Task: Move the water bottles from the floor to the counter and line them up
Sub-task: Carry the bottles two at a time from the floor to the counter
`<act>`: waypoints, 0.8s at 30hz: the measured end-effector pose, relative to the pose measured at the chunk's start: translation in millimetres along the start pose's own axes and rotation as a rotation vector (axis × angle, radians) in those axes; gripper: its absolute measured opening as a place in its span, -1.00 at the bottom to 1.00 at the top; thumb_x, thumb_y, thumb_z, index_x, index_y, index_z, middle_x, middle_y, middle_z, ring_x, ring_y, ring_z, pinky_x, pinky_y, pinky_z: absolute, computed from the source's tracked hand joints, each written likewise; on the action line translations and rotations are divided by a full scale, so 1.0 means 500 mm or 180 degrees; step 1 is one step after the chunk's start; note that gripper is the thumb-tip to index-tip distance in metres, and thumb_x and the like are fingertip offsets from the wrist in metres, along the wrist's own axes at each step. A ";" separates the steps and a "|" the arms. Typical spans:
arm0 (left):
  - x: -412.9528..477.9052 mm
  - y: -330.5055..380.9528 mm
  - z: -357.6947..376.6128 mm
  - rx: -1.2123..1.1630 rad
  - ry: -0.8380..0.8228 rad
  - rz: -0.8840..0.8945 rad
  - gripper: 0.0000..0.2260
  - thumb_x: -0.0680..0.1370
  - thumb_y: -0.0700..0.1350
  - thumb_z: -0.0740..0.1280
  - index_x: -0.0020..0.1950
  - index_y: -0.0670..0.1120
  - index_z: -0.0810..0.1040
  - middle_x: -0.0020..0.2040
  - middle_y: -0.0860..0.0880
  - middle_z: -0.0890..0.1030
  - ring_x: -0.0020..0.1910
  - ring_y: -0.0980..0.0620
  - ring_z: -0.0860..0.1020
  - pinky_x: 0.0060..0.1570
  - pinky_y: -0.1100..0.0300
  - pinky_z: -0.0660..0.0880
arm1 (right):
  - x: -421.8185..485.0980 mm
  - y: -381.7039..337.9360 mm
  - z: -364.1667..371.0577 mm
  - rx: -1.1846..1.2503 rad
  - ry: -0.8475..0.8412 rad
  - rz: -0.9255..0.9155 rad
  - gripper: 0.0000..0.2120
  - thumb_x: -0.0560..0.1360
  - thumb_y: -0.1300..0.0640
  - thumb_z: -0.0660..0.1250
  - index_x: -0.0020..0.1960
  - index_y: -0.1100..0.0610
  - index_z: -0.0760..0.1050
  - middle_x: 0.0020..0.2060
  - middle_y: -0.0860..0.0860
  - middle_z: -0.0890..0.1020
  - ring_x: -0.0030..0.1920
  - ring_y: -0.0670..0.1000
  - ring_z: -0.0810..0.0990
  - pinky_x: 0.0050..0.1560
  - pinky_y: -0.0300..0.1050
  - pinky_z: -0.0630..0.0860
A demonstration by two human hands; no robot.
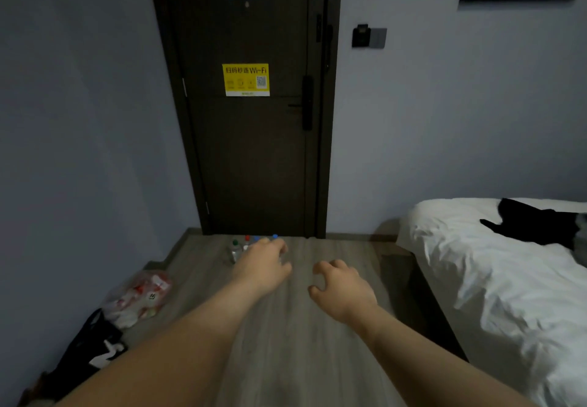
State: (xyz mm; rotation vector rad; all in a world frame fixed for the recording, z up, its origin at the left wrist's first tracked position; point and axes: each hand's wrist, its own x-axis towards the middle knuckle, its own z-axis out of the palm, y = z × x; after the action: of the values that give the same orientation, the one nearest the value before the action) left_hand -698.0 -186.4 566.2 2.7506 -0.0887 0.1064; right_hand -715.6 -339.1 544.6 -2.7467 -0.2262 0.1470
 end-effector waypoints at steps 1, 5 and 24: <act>0.035 -0.011 0.008 0.0002 -0.0002 0.0005 -0.69 0.55 -0.04 0.27 0.28 -0.03 0.46 0.23 -0.05 0.47 0.20 -0.02 0.47 0.12 0.13 0.44 | 0.035 0.002 0.005 0.0002 -0.0005 0.0015 -0.57 0.53 -0.08 0.19 0.39 -0.05 0.29 0.31 0.01 0.39 0.28 0.06 0.39 0.25 0.01 0.43; 0.175 -0.086 0.042 -0.0004 -0.0130 -0.0050 -0.73 0.56 -0.04 0.26 0.26 0.00 0.45 0.20 -0.01 0.47 0.16 0.03 0.47 0.16 0.13 0.47 | 0.194 0.001 0.017 0.0026 -0.0032 0.0069 -0.57 0.53 -0.08 0.19 0.38 -0.05 0.30 0.30 0.01 0.40 0.25 0.05 0.42 0.22 0.01 0.47; 0.789 -0.258 0.195 -0.0084 -0.0510 -0.0441 -0.82 0.54 -0.07 0.28 0.13 -0.03 0.52 0.13 -0.01 0.53 0.08 0.04 0.52 0.11 0.13 0.49 | 0.866 0.085 0.066 0.0300 -0.0762 0.0174 -0.57 0.56 -0.05 0.19 0.40 0.00 0.28 0.34 0.04 0.36 0.29 0.08 0.41 0.26 0.01 0.46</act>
State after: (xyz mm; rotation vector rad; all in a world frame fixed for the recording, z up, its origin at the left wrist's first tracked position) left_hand -289.5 -122.9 462.0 2.7249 0.0570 -0.1516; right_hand -288.9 -289.3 467.2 -2.6392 -0.2024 0.4901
